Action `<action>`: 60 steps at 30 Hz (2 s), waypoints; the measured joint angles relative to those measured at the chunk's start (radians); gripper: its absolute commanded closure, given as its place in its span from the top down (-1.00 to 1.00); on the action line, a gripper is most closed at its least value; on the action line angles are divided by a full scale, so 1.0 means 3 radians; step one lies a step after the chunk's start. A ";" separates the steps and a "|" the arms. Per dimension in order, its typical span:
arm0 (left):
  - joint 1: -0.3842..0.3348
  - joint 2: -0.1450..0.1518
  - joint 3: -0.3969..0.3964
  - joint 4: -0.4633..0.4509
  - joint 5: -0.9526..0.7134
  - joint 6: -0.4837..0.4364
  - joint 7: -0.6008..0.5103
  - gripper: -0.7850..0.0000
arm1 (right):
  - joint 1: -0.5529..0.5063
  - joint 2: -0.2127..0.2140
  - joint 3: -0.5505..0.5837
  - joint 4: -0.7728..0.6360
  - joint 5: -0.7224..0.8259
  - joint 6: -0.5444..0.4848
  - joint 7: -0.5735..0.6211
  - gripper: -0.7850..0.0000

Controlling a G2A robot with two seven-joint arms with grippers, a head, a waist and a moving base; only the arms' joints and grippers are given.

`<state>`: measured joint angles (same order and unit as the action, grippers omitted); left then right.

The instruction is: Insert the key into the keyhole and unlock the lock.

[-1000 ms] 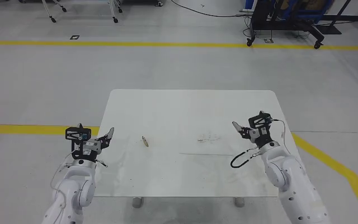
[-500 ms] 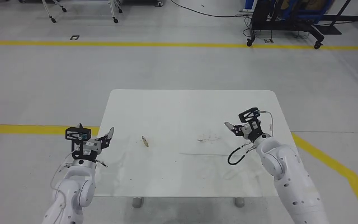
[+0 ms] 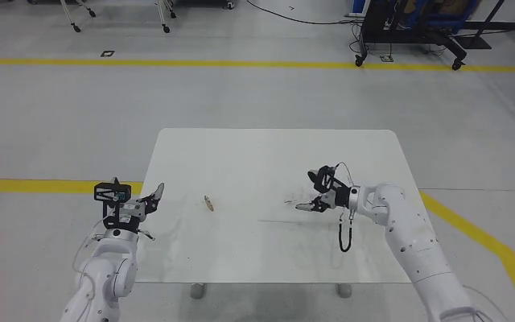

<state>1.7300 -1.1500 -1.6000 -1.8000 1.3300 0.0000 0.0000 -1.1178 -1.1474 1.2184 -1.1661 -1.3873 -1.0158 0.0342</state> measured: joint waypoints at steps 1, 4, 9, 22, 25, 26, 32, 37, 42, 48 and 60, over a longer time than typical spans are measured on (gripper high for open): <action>0.0000 0.0000 0.0000 0.0000 0.0000 0.0000 0.0000 1.00 | 0.0038 0.0007 -0.0080 0.0014 -0.0098 0.0002 -0.0111 0.84; 0.0000 0.0000 0.0000 0.0000 0.0000 0.0000 0.0000 1.00 | 0.0231 0.0051 -0.0409 0.0204 -0.0519 0.0012 -0.0559 0.50; 0.0000 0.0000 0.0000 0.0000 0.0000 0.0000 0.0000 1.00 | 0.0605 0.0057 -0.0845 0.0713 -0.0903 0.0012 -0.1039 0.33; 0.0000 0.0000 0.0000 0.0000 0.0000 0.0000 0.0000 1.00 | 0.1215 -0.0017 -0.1808 0.1415 -0.1148 0.0012 -0.1849 0.00; 0.0000 0.0000 0.0000 0.0000 0.0000 0.0000 0.0000 1.00 | 0.1318 -0.0052 -0.1915 0.1523 -0.1169 0.0012 -0.1800 -0.11; 0.0000 0.0000 0.0000 0.0000 0.0000 0.0000 0.0000 1.00 | 0.1338 -0.0062 -0.1941 0.1541 -0.1168 0.0012 -0.1799 -0.13; 0.0000 0.0000 0.0000 0.0000 0.0000 0.0000 0.0000 1.00 | 0.1460 -0.0137 -0.2092 0.1645 -0.1147 0.0012 -0.1724 -0.33; 0.0000 0.0000 0.0000 0.0000 0.0000 0.0000 0.0000 1.00 | 0.1532 -0.0186 -0.2203 0.1666 -0.1208 0.0012 -0.1680 -0.49; 0.0000 0.0000 0.0000 0.0000 0.0000 0.0000 0.0000 1.00 | 0.1589 -0.0231 -0.2283 0.1693 -0.1248 0.0016 -0.1634 -1.00; 0.0000 0.0000 0.0000 0.0000 0.0000 0.0000 0.0000 1.00 | 0.1625 -0.0222 -0.2308 0.1667 -0.1338 0.0079 -0.1869 -1.00; 0.0000 0.0000 0.0000 0.0000 0.0000 0.0000 0.0000 1.00 | 0.1496 0.0088 -0.2107 0.1379 -0.1424 0.0248 -0.3063 -1.00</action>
<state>1.7300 -1.1500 -1.6000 -1.8000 1.3300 0.0000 0.0000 -0.6692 -1.1209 0.5862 -0.7525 -1.8145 -0.9414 -0.8848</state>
